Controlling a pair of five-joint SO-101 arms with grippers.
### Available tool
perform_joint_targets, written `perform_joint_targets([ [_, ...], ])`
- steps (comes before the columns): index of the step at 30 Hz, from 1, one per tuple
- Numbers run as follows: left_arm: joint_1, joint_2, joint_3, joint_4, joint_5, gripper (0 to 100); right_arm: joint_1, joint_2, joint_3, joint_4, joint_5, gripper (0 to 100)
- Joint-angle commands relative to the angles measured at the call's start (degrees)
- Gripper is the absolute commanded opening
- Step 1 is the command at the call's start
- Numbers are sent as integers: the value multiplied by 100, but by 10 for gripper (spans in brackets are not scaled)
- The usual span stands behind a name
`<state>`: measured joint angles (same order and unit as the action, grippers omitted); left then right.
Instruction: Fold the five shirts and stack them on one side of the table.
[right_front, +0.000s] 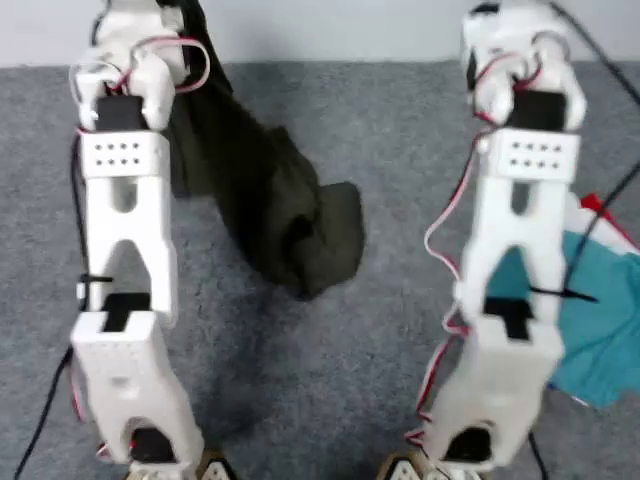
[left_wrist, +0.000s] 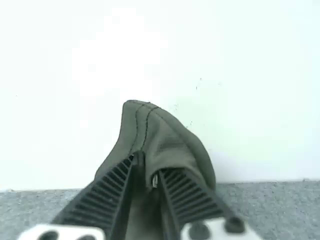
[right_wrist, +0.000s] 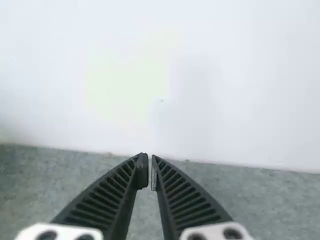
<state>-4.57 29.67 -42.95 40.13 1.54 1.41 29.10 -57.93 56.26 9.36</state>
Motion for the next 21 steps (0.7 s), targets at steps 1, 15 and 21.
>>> perform_joint_targets([
  [1, 220, 62, -268, 202, 44, 12, -312, 945, -2022, 1886, -44, 13],
  [15, 149, 79, -268, 2664, 44, 12, -2554, 4207, -2866, 2044, -246, 211],
  [21, 185, 79, -268, 3182, 44, 12, -2712, 4532, -2778, 1587, -246, 211],
])
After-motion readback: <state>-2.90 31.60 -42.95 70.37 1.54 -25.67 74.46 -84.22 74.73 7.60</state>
